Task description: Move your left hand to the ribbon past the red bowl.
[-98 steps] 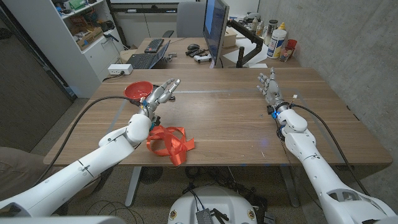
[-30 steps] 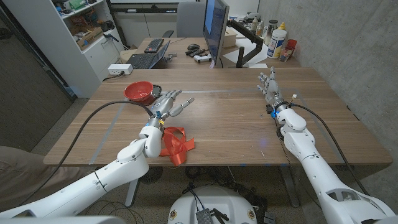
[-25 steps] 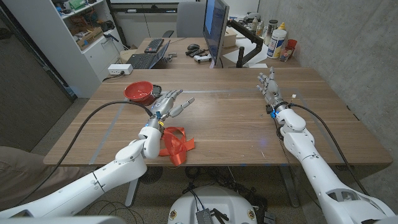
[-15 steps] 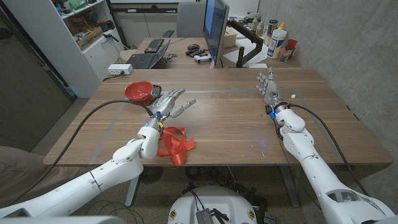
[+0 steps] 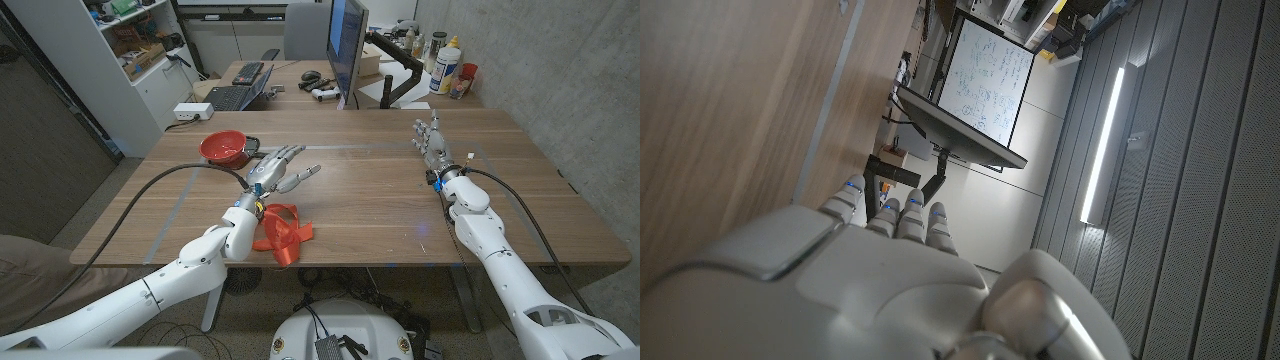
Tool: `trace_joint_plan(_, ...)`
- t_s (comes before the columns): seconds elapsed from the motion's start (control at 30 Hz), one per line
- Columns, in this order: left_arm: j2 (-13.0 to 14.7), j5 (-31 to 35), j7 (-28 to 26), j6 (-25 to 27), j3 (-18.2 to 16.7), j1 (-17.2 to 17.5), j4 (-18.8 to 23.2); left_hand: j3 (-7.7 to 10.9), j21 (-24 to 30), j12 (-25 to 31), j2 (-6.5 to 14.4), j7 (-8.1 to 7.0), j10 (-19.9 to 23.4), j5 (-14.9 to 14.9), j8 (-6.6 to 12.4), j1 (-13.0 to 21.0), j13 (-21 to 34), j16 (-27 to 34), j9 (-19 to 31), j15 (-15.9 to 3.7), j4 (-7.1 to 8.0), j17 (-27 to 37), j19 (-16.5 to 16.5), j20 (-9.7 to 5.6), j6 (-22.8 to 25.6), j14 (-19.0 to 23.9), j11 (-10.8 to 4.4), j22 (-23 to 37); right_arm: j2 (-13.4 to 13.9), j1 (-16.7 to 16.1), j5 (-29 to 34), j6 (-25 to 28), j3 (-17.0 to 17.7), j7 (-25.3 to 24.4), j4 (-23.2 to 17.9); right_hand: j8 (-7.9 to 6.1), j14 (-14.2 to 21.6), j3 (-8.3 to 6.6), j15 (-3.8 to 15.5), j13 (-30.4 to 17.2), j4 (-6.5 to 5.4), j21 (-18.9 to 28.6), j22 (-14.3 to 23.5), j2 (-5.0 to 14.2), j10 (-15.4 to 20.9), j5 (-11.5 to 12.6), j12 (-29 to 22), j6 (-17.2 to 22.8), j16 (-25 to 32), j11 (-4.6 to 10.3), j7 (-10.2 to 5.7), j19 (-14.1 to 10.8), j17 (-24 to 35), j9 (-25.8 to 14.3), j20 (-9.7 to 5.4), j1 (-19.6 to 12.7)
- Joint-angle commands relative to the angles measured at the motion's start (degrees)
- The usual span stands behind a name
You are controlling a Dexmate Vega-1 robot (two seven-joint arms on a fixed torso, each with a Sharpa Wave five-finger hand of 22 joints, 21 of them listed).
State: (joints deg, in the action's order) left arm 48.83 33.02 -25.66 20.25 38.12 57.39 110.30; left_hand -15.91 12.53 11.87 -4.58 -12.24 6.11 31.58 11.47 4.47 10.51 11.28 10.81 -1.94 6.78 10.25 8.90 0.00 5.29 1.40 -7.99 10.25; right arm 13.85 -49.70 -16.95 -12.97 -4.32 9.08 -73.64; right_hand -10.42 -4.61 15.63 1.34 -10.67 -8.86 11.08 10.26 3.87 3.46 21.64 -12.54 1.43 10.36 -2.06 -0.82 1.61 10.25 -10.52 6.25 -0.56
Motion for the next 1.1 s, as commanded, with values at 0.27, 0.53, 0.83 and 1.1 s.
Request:
trace_joint_plan(0.27, 0.9, 3.7, 2.0, -2.2, -0.9, 2.5, 2.1, -0.57, 0.3, 0.1, 0.3, -0.35, 0.1, 0.7, 0.39, 0.2, 0.2, 0.2, 0.2, -6.73, -0.04, 0.1, 0.4, -0.11, 0.5, 0.0, 0.0, 0.1, 0.1, 0.1, 0.3, 0.1, -0.4, -0.2, 0.6, -0.49, -0.6, 0.04, 0.04, -0.2, 0.27, 0.1, 0.1, 1.65, 0.1, 0.3, -0.1, 0.1, 0.2, -0.03, 0.08, 0.2, 0.2, -0.1, 0.09, -0.2)
trace_joint_plan(0.53, 2.8, 4.8, 4.1, -1.1, -1.8, 4.4, 4.6, -0.78, 0.1, -0.2, 0.5, -0.37, -0.4, 1.3, 0.31, 0.2, 0.2, -0.1, 0.2, -7.38, 0.07, 0.1, 0.4, -1.44, 0.2, -0.5, -0.21, 0.1, 0.1, 0.2, 0.1, -0.2, -0.4, 0.1, 0.8, -0.46, -0.6, 0.03, 0.0, -0.2, 0.27, 0.1, 0.1, 1.66, 0.1, 0.3, -0.1, 0.0, 0.2, -0.01, 0.07, 0.2, 0.2, -0.1, 0.12, -0.2)
trace_joint_plan(0.83, 3.9, 6.4, 4.3, 0.9, -2.7, 6.9, 6.7, -1.39, -1.3, -0.6, 0.7, -0.36, -1.3, 2.6, 0.05, -0.3, 0.2, -1.0, 0.3, -7.54, 0.47, 0.2, -2.6, -1.19, -0.7, -3.3, -0.39, 0.2, 0.1, 0.3, 0.0, -0.5, -0.5, 0.4, 1.2, -0.5, -0.7, 0.02, 0.08, -0.2, 0.27, 0.1, 0.1, 1.66, 0.1, 0.3, -0.1, 0.1, 0.2, -0.01, 0.06, 0.2, 0.2, -0.1, 0.1, -0.2)
trace_joint_plan(1.1, 4.5, 7.2, 5.2, 1.5, -3.1, 7.8, 7.5, -1.73, -1.7, -1.0, 0.6, -0.36, -2.3, 3.0, -0.08, -0.6, 0.3, -1.1, 0.3, -7.28, 0.67, 0.3, -3.9, -0.9, -1.2, -4.2, -0.56, 0.2, 0.3, 0.5, -0.1, -0.9, -0.7, 1.0, 1.2, -0.55, -1.0, 0.02, 0.11, -0.2, 0.28, 0.1, 0.1, 1.63, 0.3, 0.3, -0.2, 0.2, 0.1, -0.52, 0.05, 0.3, 0.2, -0.1, 0.06, -0.2)
